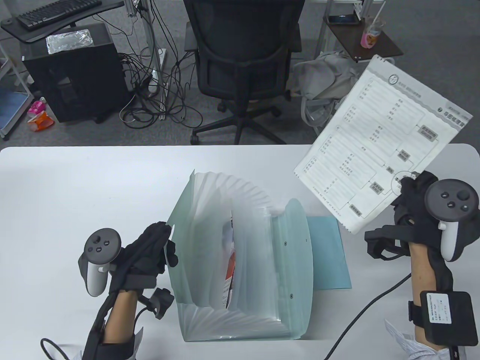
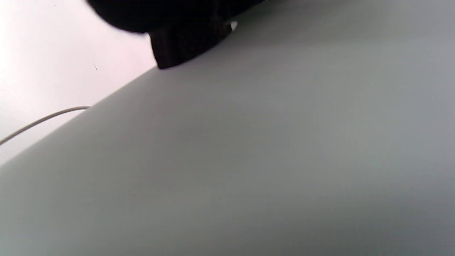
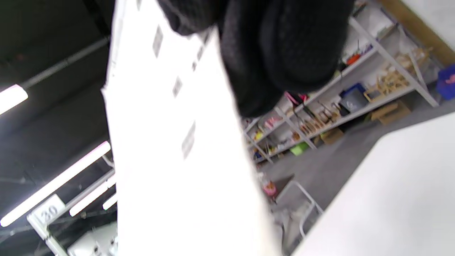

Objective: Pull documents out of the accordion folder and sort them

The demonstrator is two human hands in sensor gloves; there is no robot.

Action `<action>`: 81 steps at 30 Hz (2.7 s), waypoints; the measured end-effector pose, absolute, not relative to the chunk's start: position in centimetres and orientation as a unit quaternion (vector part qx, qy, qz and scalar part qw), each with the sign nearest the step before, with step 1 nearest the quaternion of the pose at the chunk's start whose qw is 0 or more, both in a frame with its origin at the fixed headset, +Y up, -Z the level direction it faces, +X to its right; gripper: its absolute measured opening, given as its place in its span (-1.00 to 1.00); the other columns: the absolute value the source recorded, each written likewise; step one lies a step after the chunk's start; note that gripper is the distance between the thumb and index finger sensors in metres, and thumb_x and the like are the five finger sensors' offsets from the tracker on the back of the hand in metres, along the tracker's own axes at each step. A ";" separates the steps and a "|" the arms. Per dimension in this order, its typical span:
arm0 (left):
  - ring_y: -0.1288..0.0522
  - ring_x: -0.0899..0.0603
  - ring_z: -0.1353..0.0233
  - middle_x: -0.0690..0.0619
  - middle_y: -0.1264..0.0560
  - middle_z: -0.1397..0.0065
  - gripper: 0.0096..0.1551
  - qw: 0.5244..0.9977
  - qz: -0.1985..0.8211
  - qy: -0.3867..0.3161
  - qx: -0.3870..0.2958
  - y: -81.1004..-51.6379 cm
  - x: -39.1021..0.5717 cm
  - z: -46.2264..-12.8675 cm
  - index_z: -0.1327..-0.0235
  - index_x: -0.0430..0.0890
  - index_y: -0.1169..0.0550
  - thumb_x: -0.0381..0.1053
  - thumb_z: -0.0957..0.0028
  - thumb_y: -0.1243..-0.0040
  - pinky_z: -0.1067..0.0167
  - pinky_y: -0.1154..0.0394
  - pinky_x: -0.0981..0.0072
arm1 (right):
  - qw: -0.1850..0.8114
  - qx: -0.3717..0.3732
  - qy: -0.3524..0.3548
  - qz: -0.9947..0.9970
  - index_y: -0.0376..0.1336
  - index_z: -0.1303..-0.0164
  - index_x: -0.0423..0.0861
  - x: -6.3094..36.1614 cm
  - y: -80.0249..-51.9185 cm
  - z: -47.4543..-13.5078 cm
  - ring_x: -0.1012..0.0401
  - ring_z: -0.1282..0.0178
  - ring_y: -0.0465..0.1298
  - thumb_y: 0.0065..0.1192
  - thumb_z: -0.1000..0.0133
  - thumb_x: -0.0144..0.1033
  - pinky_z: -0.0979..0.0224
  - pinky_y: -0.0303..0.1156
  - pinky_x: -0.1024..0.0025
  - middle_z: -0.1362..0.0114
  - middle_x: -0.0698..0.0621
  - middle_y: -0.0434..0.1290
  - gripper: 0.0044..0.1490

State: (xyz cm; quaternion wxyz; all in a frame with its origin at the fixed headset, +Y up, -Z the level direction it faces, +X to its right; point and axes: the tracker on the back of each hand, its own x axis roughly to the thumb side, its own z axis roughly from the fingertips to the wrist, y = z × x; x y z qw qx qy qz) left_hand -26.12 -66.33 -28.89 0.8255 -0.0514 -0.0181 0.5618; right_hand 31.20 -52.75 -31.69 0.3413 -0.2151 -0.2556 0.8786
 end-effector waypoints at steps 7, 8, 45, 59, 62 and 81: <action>-0.71 -0.06 0.15 -0.27 -0.55 -0.15 -0.16 0.824 0.563 -0.017 -0.051 -66.4 -26.2 -28.9 -0.58 -0.40 -0.28 0.27 -0.43 0.20 0.28 -0.59 0.33 | 0.176 -0.230 -0.257 0.922 0.05 -0.22 0.06 35.1 -56.0 -32.2 0.21 0.02 0.58 -0.08 -0.08 -0.35 -0.13 0.56 0.39 -0.15 0.14 0.46 -0.53; -0.71 -0.06 0.15 -0.27 -0.55 -0.15 -0.16 0.824 0.564 -0.017 -0.052 -66.4 -26.2 -28.9 -0.58 -0.40 -0.28 0.27 -0.43 0.20 0.28 -0.59 0.33 | 0.126 -0.236 -0.239 0.934 0.05 -0.22 0.07 35.6 -56.8 -32.4 0.22 0.04 0.58 -0.08 -0.08 -0.35 -0.12 0.56 0.39 -0.13 0.15 0.46 -0.53; -0.70 -0.06 0.15 -0.27 -0.55 -0.15 -0.17 0.823 0.565 -0.016 -0.050 -66.4 -26.3 -28.9 -0.58 -0.39 -0.28 0.27 -0.43 0.20 0.28 -0.59 0.33 | -0.145 -0.301 0.033 0.942 0.04 -0.31 0.00 38.7 -72.7 -36.3 0.15 -0.07 0.57 -0.06 -0.10 -0.34 -0.23 0.53 0.30 -0.22 0.09 0.46 -0.47; -0.70 -0.06 0.14 -0.27 -0.55 -0.16 -0.16 0.822 0.567 -0.020 -0.049 -66.5 -26.2 -28.8 -0.58 -0.40 -0.28 0.27 -0.43 0.20 0.27 -0.59 0.33 | -0.148 -0.233 0.019 0.961 0.01 -0.39 -0.06 33.9 -67.2 -36.0 0.08 -0.25 0.54 -0.02 -0.07 -0.14 -0.37 0.48 0.19 -0.39 0.00 0.39 -0.33; -0.70 -0.06 0.14 -0.26 -0.55 -0.16 -0.16 0.816 0.575 -0.020 -0.049 -66.7 -26.2 -28.8 -0.58 -0.40 -0.27 0.28 -0.43 0.21 0.27 -0.59 0.33 | -0.127 -0.188 -0.007 0.974 0.04 -0.37 -0.07 30.8 -64.2 -35.6 0.09 -0.19 0.59 -0.01 -0.06 -0.08 -0.29 0.54 0.23 -0.35 0.01 0.43 -0.31; -0.70 -0.06 0.14 -0.26 -0.54 -0.16 -0.15 0.811 0.582 -0.030 -0.052 -66.9 -26.0 -28.9 -0.58 -0.40 -0.27 0.29 -0.43 0.21 0.26 -0.58 0.33 | 0.002 0.152 0.037 0.988 0.25 -0.24 -0.11 5.9 -54.9 -30.8 0.24 0.33 0.69 0.08 -0.04 -0.14 0.22 0.64 0.48 0.06 0.11 0.64 -0.41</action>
